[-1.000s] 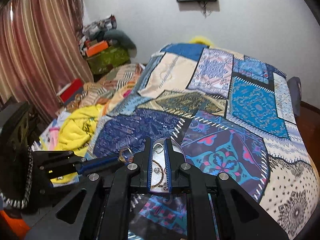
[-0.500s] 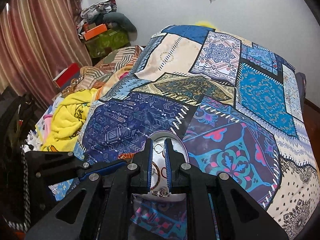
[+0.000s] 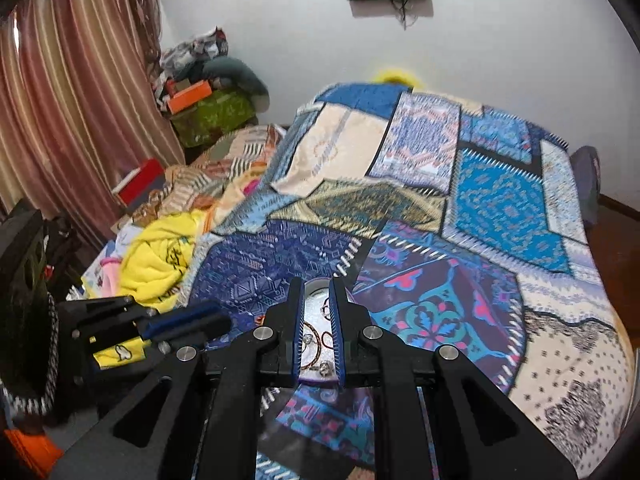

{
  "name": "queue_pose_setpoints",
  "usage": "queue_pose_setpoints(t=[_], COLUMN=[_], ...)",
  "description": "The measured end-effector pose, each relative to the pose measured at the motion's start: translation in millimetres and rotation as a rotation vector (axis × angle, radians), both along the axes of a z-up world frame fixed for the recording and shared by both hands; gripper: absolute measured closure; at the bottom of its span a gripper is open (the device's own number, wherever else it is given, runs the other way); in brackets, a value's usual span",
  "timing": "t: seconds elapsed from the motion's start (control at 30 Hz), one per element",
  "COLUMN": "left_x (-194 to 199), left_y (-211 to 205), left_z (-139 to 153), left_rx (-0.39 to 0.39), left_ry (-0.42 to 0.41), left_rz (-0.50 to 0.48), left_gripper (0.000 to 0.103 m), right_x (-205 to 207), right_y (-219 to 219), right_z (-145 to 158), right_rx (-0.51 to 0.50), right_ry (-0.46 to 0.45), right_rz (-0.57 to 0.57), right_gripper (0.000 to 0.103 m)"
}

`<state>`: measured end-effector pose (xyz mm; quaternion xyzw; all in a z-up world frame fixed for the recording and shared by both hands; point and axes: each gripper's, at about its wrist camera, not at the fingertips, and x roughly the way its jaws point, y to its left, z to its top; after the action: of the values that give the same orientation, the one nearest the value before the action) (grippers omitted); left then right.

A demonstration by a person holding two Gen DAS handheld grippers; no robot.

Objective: Organize jewelry

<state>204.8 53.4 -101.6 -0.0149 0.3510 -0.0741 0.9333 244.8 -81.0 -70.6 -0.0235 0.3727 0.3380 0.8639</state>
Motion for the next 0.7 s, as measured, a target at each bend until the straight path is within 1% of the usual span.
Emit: queue_pose_setpoints(t=[0.07,0.23,0.37,0.47,0.5,0.57,0.6,0.63,0.67,0.7], left_x=[-10.4,-46.9,-90.1,-126.5,-134.4,-157.2,-167.6,-178.7,-186.0,-194.6], left_y=[1.0,-4.6,-14.6,-20.1,-21.3,-25.8,-27.3,-29.1,-29.5,-29.8], left_z=[16.3,66.4,109.6,137.8,143.2,155.9,160.3,164.4,166.5,168.5], left_rx=[-0.01,-0.011,-0.021,-0.048,-0.052,-0.049,-0.045,-0.042,-0.041,-0.042], left_ry=[-0.032,-0.155,-0.28,-0.371,-0.39,-0.449,-0.474,-0.501,-0.517,-0.535], left_rz=[0.009,0.027,0.031,0.037,0.038,0.05,0.059,0.068,0.073,0.084], left_gripper=[0.097,0.097,0.097,0.096,0.096,0.092,0.087,0.076,0.067,0.049], right_x=[-11.6,-59.4,-101.6,-135.3,-143.3,-163.6,-170.6,-177.1,-184.3,-190.6], right_y=[-6.2,-24.1,-38.9,-48.8,-51.3,-55.7,-57.8,-59.5,-61.5,-63.2], right_z=[13.9,62.6,97.9,120.1,124.6,133.9,136.3,138.3,140.1,141.4], right_rx=[0.013,0.055,0.099,0.138,0.149,0.171,0.181,0.19,0.202,0.215], right_ry=[-0.036,-0.194,-0.321,-0.409,-0.427,-0.472,-0.49,-0.504,-0.517,-0.528], right_rz=[-0.014,-0.058,-0.096,-0.121,-0.126,-0.141,-0.152,-0.161,-0.167,-0.172], right_gripper=[0.092,0.092,0.092,0.092,0.092,0.089,0.087,0.081,0.072,0.065])
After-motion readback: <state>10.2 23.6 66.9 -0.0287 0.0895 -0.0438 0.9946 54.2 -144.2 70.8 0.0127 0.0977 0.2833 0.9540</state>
